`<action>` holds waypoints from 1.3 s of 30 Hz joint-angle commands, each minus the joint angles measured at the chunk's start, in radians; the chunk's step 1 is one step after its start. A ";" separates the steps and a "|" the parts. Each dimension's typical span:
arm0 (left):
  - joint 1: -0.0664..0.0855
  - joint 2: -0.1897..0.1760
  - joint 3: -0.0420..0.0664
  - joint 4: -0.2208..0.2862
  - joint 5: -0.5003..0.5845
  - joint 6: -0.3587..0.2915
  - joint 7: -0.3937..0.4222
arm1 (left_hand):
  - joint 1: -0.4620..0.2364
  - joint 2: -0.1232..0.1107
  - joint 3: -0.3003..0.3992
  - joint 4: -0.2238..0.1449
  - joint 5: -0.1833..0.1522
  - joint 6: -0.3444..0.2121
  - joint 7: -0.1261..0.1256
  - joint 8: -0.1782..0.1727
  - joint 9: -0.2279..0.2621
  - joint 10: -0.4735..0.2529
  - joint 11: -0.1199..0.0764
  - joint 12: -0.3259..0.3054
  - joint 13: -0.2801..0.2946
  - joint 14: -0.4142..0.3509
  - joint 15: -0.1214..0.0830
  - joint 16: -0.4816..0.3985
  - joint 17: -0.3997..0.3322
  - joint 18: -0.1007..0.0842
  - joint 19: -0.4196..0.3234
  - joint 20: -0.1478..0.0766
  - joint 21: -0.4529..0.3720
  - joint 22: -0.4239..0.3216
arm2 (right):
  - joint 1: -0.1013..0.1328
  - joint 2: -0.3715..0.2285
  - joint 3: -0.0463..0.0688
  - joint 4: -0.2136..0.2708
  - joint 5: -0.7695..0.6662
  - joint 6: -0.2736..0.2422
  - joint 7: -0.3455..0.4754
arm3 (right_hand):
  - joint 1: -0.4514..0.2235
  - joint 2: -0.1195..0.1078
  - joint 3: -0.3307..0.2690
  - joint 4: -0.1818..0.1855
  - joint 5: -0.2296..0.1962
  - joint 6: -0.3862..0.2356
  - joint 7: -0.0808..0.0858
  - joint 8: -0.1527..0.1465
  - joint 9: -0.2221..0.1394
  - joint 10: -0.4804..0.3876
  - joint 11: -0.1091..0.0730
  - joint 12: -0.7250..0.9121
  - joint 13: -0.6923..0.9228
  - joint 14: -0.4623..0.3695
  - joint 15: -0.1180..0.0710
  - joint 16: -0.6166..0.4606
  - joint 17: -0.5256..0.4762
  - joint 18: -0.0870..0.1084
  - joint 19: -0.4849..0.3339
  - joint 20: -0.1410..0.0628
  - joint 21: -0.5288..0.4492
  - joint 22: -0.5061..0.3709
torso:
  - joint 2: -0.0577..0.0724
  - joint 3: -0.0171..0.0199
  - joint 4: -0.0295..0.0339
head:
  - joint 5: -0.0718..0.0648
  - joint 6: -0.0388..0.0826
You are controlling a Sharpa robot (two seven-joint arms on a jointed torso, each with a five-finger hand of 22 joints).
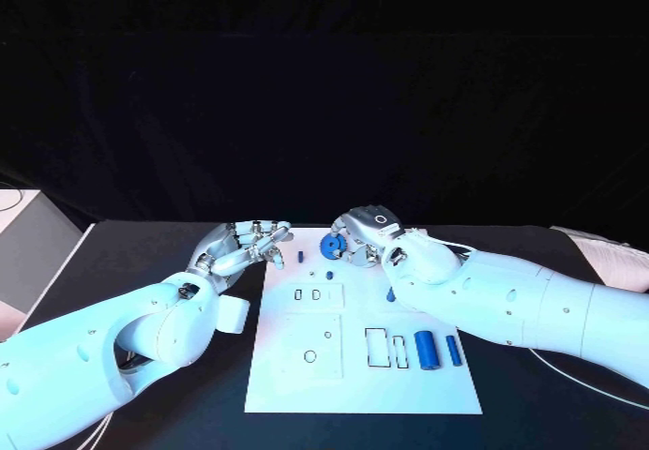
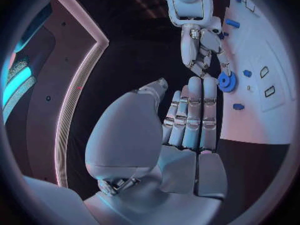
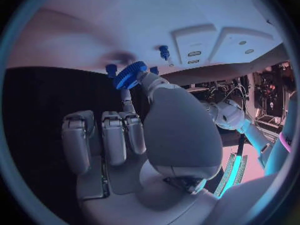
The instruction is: Assemble the parts on the task board
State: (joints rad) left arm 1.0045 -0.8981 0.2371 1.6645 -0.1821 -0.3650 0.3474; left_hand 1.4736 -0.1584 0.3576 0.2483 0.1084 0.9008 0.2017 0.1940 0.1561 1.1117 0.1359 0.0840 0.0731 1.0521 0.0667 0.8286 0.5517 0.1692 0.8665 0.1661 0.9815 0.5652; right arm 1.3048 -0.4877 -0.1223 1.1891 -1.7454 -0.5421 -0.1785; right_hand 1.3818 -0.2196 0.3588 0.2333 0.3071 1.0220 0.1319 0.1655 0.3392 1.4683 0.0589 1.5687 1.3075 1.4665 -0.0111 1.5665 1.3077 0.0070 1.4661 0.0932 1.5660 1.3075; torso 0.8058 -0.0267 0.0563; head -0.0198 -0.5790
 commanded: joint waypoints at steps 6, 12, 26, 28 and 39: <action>0.000 0.001 0.001 0.004 -0.006 0.012 0.004 | 0.007 -0.003 0.005 0.000 -0.002 0.008 0.000 0.005 0.000 0.003 0.001 0.002 -0.001 -0.004 -0.001 0.005 0.001 0.014 -0.004 0.000 0.006 0.002 | 0.000 0.011 -0.001 -0.014 -0.020 0.009 -0.002 | -0.006 -0.003 0.006 0.002 -0.002 0.006 0.001 0.006 0.001 0.103 -0.007 0.002 0.263 0.104 -0.008 0.004 0.263 -0.007 0.105 -0.006 0.005 0.263 | 0.000 0.0005 -0.0003 | 0.005 -0.002; 0.000 0.002 0.001 0.003 -0.006 0.012 0.003 | 0.007 -0.003 0.005 0.000 -0.002 0.008 0.000 0.005 0.000 0.003 0.001 0.002 -0.001 -0.004 -0.001 0.005 0.001 0.014 -0.004 0.000 0.006 0.002 | -0.005 0.022 -0.002 -0.024 -0.017 0.014 0.001 | -0.007 -0.004 0.006 0.002 -0.003 0.006 0.001 0.005 0.001 0.103 -0.007 0.002 0.263 0.104 -0.008 0.004 0.263 -0.007 0.105 -0.006 0.005 0.263 | 0.001 0.0017 0.0000 | 0.006 -0.005; 0.000 0.003 0.001 0.001 -0.006 0.012 0.004 | 0.007 -0.003 0.005 0.000 -0.002 0.008 0.000 0.005 0.000 0.003 0.001 0.002 -0.001 -0.004 -0.001 0.005 0.001 0.014 -0.004 0.000 0.006 0.002 | -0.016 0.033 -0.004 -0.040 -0.008 0.018 0.001 | -0.008 -0.004 0.007 0.002 -0.004 0.006 0.001 0.005 0.001 0.103 -0.007 0.002 0.263 0.104 -0.009 0.004 0.262 -0.007 0.105 -0.006 0.005 0.263 | 0.001 0.0012 -0.0027 | 0.009 -0.009; 0.000 0.003 0.001 0.001 -0.006 0.011 0.003 | 0.007 -0.003 0.005 0.000 -0.002 0.008 0.000 0.005 0.000 0.003 0.001 0.002 -0.001 -0.004 -0.001 0.005 0.001 0.014 -0.004 0.000 0.006 0.002 | -0.016 0.034 -0.004 -0.041 -0.006 0.019 0.001 | -0.009 -0.005 0.007 0.003 -0.006 0.006 0.001 0.005 0.001 0.103 -0.007 0.002 0.263 0.104 -0.009 0.004 0.260 -0.007 0.105 -0.006 0.005 0.263 | 0.000 0.0014 -0.0026 | 0.009 -0.010; 0.000 0.003 0.001 0.000 -0.006 0.011 0.003 | 0.007 -0.003 0.005 0.000 -0.002 0.008 0.000 0.005 0.000 0.003 0.001 0.002 -0.001 -0.004 -0.001 0.005 0.001 0.014 -0.004 0.000 0.006 0.002 | -0.017 0.036 -0.004 -0.050 -0.005 0.010 -0.015 | -0.011 -0.006 0.008 0.003 -0.009 0.003 0.001 0.003 0.000 0.103 -0.006 0.002 0.263 0.103 -0.009 0.003 0.257 -0.007 0.105 -0.006 0.005 0.263 | 0.000 0.0017 -0.0019 | 0.008 -0.009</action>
State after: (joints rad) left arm 1.0046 -0.8964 0.2372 1.6629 -0.1841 -0.3651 0.3454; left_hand 1.4736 -0.1584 0.3576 0.2483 0.1084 0.9007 0.2017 0.1940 0.1561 1.1116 0.1360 0.0840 0.0731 1.0521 0.0667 0.8286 0.5516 0.1692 0.8666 0.1662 0.9810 0.5658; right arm 1.2897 -0.4538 -0.1255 1.1401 -1.7457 -0.5392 -0.1846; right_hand 1.3782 -0.2230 0.3618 0.2363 0.3017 1.0205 0.1332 0.1703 0.3397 1.4683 0.0590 1.5687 1.3081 1.4665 -0.0110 1.5665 1.3077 0.0070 1.4661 0.0933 1.5660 1.3081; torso 0.8058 -0.0254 0.0537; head -0.0111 -0.5882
